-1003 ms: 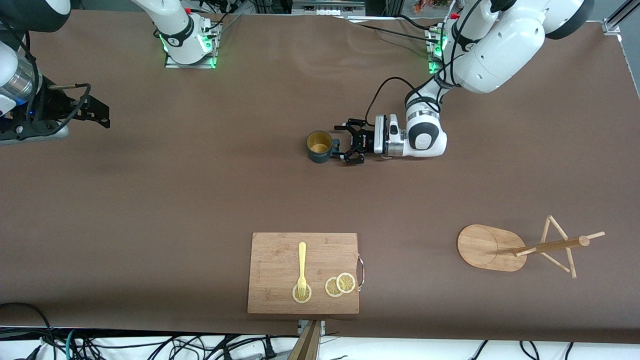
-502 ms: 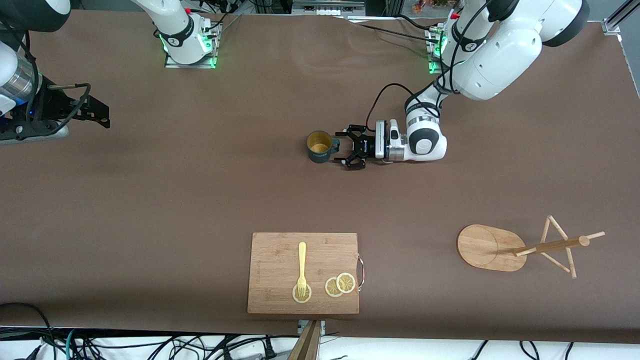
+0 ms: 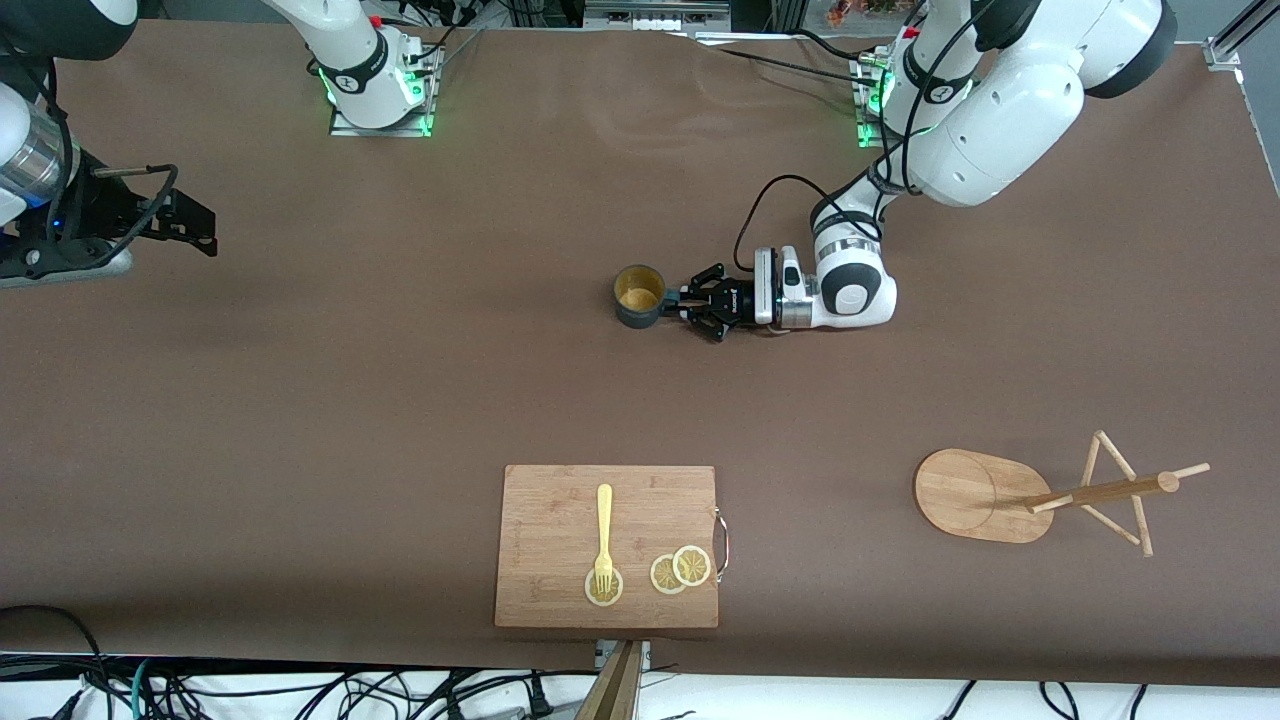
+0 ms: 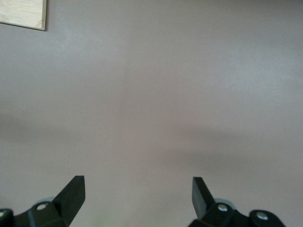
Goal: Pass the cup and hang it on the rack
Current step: 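Close the left gripper on the teal mug's handle, then lift the mug by its handle with the left gripper toward the rack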
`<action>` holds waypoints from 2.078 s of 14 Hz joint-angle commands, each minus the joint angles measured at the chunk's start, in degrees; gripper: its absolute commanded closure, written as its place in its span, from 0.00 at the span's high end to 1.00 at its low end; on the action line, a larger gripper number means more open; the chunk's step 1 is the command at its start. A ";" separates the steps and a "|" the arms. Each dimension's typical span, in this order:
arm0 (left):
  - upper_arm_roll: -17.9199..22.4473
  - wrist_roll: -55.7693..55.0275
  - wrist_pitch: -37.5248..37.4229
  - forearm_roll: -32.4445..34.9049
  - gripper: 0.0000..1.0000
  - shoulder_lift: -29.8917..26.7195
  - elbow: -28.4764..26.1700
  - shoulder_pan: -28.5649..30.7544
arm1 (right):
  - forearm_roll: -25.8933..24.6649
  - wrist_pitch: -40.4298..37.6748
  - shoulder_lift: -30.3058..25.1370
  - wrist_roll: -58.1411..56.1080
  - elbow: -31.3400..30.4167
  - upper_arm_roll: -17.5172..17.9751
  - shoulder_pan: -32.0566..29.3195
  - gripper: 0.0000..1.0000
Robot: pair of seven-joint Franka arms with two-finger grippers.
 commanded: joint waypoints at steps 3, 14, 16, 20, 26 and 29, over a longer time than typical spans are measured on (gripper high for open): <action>-0.22 20.59 -0.55 -4.27 0.00 -1.06 -1.80 1.36 | -0.57 -0.34 0.51 0.77 1.26 -0.08 0.40 1.00; -0.13 -21.56 -3.25 20.75 0.00 -30.68 -13.92 27.88 | -0.57 -0.16 0.51 0.77 1.26 -0.08 0.40 1.00; 4.40 -29.48 -10.09 24.97 0.00 -31.66 -13.84 30.63 | -0.48 -0.16 0.51 0.77 1.35 -0.08 0.40 1.00; 14.35 -47.85 -19.51 30.35 0.00 -34.47 -13.40 30.46 | -0.48 -0.16 0.51 0.77 1.35 -0.08 0.58 1.00; 19.55 -71.17 -36.99 31.67 0.00 -29.67 -4.55 31.95 | -0.48 -0.16 0.51 0.77 1.35 -0.08 0.58 1.00; 19.55 -74.42 -43.50 32.28 0.00 -22.89 2.58 34.94 | -0.48 -0.16 0.51 0.77 1.35 -0.08 0.58 1.00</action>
